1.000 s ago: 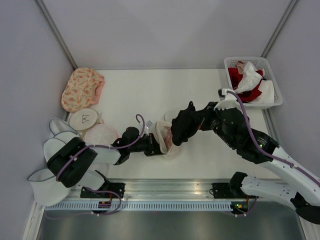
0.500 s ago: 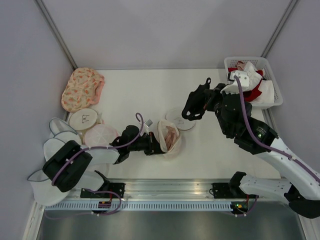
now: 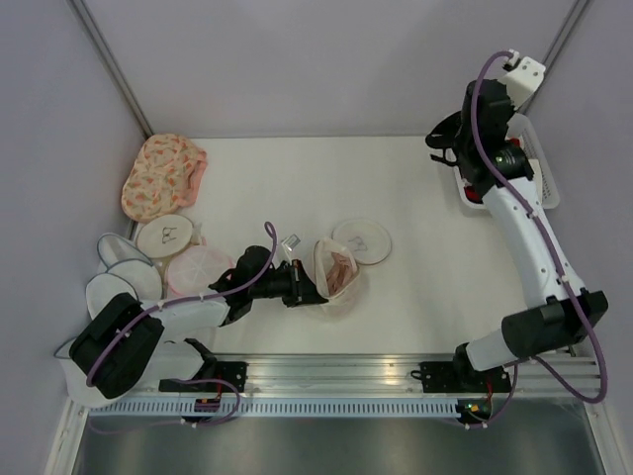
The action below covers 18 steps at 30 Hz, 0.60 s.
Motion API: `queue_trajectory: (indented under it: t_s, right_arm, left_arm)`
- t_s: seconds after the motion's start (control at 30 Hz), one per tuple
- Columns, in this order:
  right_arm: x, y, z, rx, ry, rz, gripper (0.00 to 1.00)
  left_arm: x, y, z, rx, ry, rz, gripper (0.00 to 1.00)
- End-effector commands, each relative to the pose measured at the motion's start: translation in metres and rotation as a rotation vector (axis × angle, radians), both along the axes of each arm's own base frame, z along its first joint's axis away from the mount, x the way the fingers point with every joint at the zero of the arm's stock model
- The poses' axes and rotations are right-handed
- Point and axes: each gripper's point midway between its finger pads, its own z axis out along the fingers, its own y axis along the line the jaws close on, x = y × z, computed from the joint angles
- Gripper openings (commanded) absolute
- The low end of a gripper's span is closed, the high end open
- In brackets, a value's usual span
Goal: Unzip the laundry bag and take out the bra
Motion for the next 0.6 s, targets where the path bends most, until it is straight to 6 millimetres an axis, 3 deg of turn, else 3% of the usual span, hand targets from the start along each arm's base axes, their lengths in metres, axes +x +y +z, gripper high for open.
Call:
queue_trajectory:
  t_s: [0.0,0.03,0.1,0.13,0.2,0.23,0.27,0.3,0.33,0.37,0.4,0.47,0.5,0.53,0.57]
  right_arm:
    - [0.026,-0.047,0.008,0.046,-0.042,-0.121,0.0]
    - [0.041,-0.056,-0.011,0.056,-0.007,-0.156,0.0]
    - [0.051,-0.089,-0.013,0.081,-0.015,-0.222,0.0]
    - [0.064,-0.103,-0.034,0.095,0.024,-0.244,0.0]
    - [0.083,-0.129,-0.057,0.108,0.075,-0.286,0.0]
    - [0.09,-0.141,-0.065,0.12,0.09,-0.294,0.0]
    - [0.099,-0.146,-0.06,0.129,0.079,-0.288,0.0]
    - [0.114,-0.15,-0.098,0.138,0.168,-0.282,0.0]
    - [0.119,-0.162,-0.11,0.148,0.197,-0.292,0.0]
    - [0.127,-0.167,-0.108,0.157,0.19,-0.287,0.0]
    - [0.134,-0.172,-0.144,0.157,0.275,-0.298,0.0]
    - [0.145,-0.176,-0.163,0.165,0.31,-0.277,0.0]
    - [0.151,-0.178,-0.191,0.169,0.364,-0.274,0.0]
    - [0.153,-0.18,-0.203,0.179,0.387,-0.268,0.0]
    - [0.159,-0.175,-0.228,0.195,0.439,-0.238,0.0]
  left_arm:
    - [0.0,-0.003,0.015,-0.026,-0.057,-0.038,0.02]
    - [-0.002,-0.003,0.013,-0.024,-0.053,-0.043,0.02]
    - [-0.003,-0.002,0.013,-0.023,-0.047,-0.046,0.02]
    - [-0.004,-0.002,0.014,-0.024,-0.046,-0.049,0.02]
    - [-0.005,-0.001,0.016,-0.024,-0.051,-0.049,0.02]
    - [-0.005,-0.001,0.017,-0.023,-0.053,-0.048,0.02]
    - [-0.005,0.0,0.019,-0.019,-0.06,-0.048,0.02]
    - [-0.005,0.001,0.019,-0.014,-0.064,-0.045,0.02]
    - [-0.004,0.002,0.019,-0.008,-0.07,-0.035,0.02]
    - [-0.004,0.004,0.019,-0.001,-0.072,-0.033,0.02]
    - [-0.003,0.004,0.021,0.0,-0.076,-0.026,0.02]
    - [-0.003,0.006,0.021,0.002,-0.076,-0.019,0.02]
    - [-0.003,0.006,0.023,0.0,-0.079,-0.017,0.02]
    - [-0.003,0.007,0.022,0.002,-0.078,-0.014,0.02]
    - [-0.003,0.007,0.023,0.001,-0.077,-0.011,0.02]
